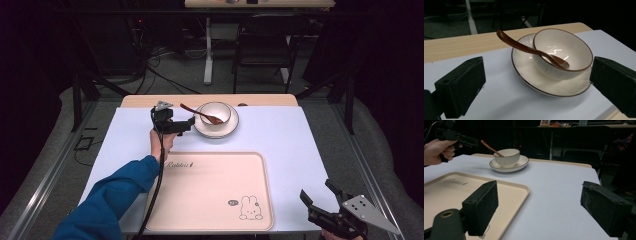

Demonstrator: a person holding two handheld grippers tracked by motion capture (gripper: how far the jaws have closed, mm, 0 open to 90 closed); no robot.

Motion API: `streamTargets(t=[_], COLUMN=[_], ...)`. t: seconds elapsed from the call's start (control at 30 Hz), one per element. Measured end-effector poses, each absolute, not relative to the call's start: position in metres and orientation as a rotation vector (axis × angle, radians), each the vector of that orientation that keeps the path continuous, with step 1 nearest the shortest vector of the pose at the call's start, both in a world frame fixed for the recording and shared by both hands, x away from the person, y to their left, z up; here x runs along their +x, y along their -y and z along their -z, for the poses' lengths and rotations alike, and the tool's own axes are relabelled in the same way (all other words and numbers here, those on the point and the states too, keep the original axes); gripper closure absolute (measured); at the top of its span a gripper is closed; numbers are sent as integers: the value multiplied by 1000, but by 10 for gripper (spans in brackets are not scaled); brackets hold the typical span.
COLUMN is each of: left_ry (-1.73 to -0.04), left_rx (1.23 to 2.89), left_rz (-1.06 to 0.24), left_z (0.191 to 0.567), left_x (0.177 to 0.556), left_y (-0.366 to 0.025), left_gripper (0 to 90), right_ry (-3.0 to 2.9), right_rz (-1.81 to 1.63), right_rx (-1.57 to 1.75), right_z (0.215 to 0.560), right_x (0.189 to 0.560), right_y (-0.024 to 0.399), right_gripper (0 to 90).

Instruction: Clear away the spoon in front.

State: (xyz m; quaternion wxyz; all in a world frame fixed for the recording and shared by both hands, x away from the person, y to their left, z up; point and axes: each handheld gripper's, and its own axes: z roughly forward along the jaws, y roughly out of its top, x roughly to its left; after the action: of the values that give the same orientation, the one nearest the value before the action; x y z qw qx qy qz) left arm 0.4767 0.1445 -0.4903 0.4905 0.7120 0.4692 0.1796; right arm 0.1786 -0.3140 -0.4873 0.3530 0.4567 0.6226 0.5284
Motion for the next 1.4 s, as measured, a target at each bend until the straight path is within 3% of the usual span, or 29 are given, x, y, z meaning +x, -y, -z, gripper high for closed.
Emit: streamTargets(t=[0.53, 0.83, 1.4], left_ry=[-1256, -1284, -1296], left_rx=[1711, 1620, 1607], left_rz=[-425, -497, -508], left_z=[503, 505, 511], left_x=[511, 516, 516], left_y=[-129, -125, -116], left_gripper=[0, 326, 560], right_ry=[-1611, -1610, -1609], right_rz=[-1364, -1360, -1359], right_rx=[1182, 1176, 1177], right_z=[487, 488, 487], right_x=[179, 179, 179], right_y=[315, 315, 315], right_gripper=[137, 137, 137])
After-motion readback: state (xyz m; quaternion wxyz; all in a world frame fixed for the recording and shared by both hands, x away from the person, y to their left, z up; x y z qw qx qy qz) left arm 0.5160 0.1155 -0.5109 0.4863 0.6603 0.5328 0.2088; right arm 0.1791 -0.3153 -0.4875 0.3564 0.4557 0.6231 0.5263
